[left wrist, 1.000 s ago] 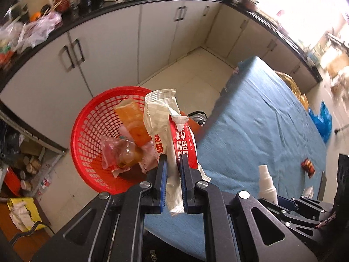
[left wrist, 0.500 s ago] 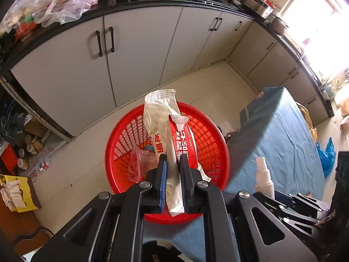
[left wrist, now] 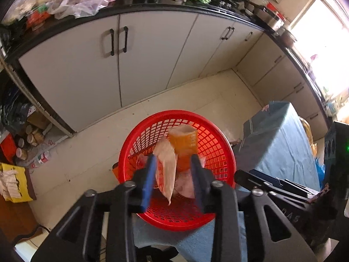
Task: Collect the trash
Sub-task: 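Carry the wrapper and spray bottle over the red basket and open both tools, then move both tools back over the table toward the red snack packet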
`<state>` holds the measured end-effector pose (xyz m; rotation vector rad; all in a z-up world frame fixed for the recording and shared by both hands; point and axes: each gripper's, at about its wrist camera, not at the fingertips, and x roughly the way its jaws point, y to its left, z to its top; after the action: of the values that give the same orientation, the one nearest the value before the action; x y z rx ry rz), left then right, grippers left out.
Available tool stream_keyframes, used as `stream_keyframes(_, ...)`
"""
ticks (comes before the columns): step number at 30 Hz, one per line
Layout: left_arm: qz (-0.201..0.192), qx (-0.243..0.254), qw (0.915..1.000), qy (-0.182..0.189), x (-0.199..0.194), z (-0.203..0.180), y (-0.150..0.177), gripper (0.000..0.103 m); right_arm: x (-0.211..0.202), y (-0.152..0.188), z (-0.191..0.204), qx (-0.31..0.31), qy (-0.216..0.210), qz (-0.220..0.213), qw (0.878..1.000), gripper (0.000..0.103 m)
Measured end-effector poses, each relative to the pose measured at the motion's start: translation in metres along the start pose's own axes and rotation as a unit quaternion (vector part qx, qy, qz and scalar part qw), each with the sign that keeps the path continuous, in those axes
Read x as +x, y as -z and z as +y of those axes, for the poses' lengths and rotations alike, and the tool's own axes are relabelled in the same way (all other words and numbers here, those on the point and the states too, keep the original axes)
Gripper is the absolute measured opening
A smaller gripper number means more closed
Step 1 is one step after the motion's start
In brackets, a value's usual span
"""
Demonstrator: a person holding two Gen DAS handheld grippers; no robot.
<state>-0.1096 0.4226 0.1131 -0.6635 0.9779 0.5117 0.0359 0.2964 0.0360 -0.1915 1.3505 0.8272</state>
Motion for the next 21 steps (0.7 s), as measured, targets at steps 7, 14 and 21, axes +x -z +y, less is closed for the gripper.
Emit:
stream_keyframes(7, 0.003, 0.012, 0.9999, 0.006, -0.002, -0.025, 0.015, 0.036, -0.02, 0.011, -0.024, 0.036, 0.006, -0.013, 0.999, 0.046)
stream_keyframes(14, 0.004, 0.062, 0.998, 0.01, -0.008, -0.066, 0.04, 0.044, -0.044, 0.043, -0.077, 0.107, 0.023, -0.027, 0.994, 0.046)
stream_keyframes(21, 0.019, 0.125, 0.9919, -0.01, -0.012, -0.112, 0.089, 0.045, -0.073, 0.078, -0.13, 0.189, 0.034, -0.052, 0.98, 0.046)
